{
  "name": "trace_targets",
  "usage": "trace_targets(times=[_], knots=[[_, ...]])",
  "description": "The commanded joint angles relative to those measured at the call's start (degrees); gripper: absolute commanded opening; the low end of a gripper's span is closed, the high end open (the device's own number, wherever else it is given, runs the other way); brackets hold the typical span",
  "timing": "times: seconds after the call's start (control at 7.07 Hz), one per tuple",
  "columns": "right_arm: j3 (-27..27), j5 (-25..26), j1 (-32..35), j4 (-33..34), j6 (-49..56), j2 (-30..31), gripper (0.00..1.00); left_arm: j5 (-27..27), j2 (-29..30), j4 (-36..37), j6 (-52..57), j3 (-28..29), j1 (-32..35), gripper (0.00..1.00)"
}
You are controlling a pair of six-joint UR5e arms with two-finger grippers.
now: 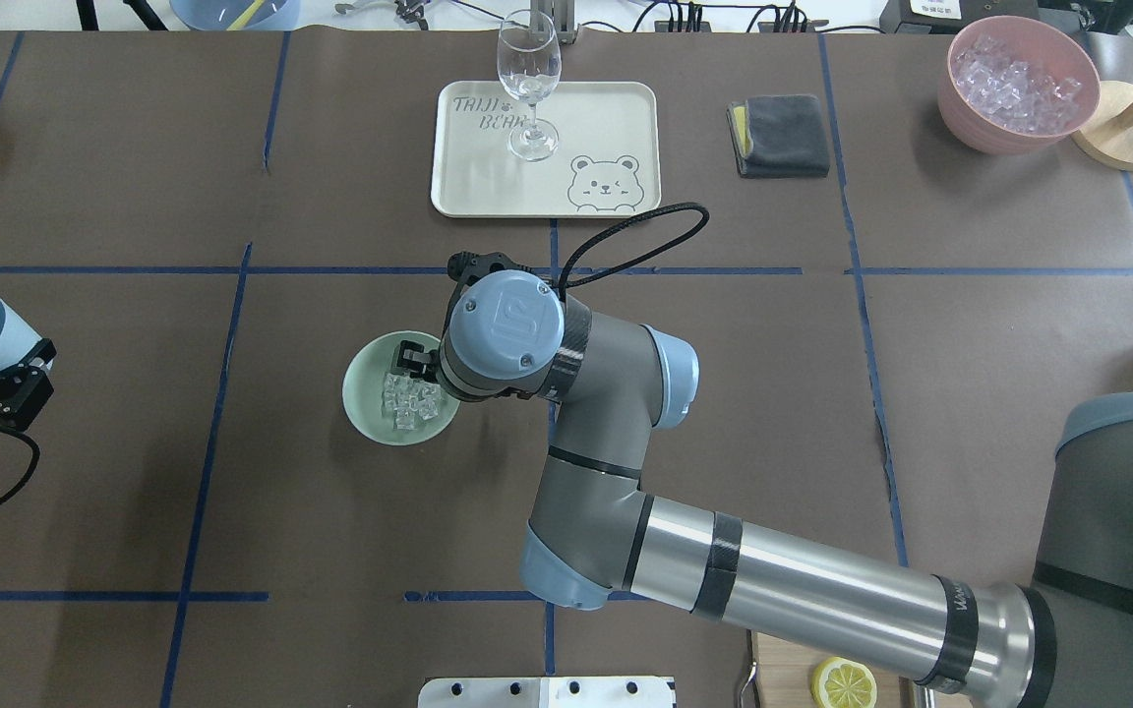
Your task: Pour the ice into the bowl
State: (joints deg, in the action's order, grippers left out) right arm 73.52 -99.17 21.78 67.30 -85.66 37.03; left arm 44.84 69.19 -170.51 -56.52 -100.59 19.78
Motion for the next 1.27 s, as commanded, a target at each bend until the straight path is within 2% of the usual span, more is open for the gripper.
trace_targets(times=[0.0, 0.14, 0.42, 0.71, 0.85, 0.99, 1.13], knots=[[-0.04, -0.32, 0.10, -0.06, 0.49, -0.02, 0.00, 0.07, 0.16, 0.00, -0.25, 0.13, -0.09, 0.00], [0.31, -0.41, 0.45, -0.07, 0.58, -0.02, 0.00, 0.07, 0.85, 0.00, -0.43, 0.39, -0.09, 0.00], [1.27, -0.50, 1.24, -0.15, 0.58, -0.11, 0.00, 0.07, 3.31, 0.00, -6.37, 4.76, -0.26, 0.00], [3.46, -6.35, 5.00, 0.81, 0.58, -0.20, 0.00, -1.76, 4.20, -0.08, -11.57, 9.43, -0.61, 0.00], [8.08, -10.21, 8.16, 6.64, 0.84, 0.76, 0.00, -4.74, 6.38, 0.00, -11.77, 12.84, -0.79, 0.00], [13.70, -10.95, 9.41, 12.36, 2.06, 2.86, 0.00, -6.77, 8.05, 0.09, -11.77, 15.57, -1.14, 0.00], [19.32, -10.95, 10.12, 14.85, 5.03, 7.23, 0.00, -8.35, 10.16, 0.09, -12.46, 18.47, -1.49, 0.00]])
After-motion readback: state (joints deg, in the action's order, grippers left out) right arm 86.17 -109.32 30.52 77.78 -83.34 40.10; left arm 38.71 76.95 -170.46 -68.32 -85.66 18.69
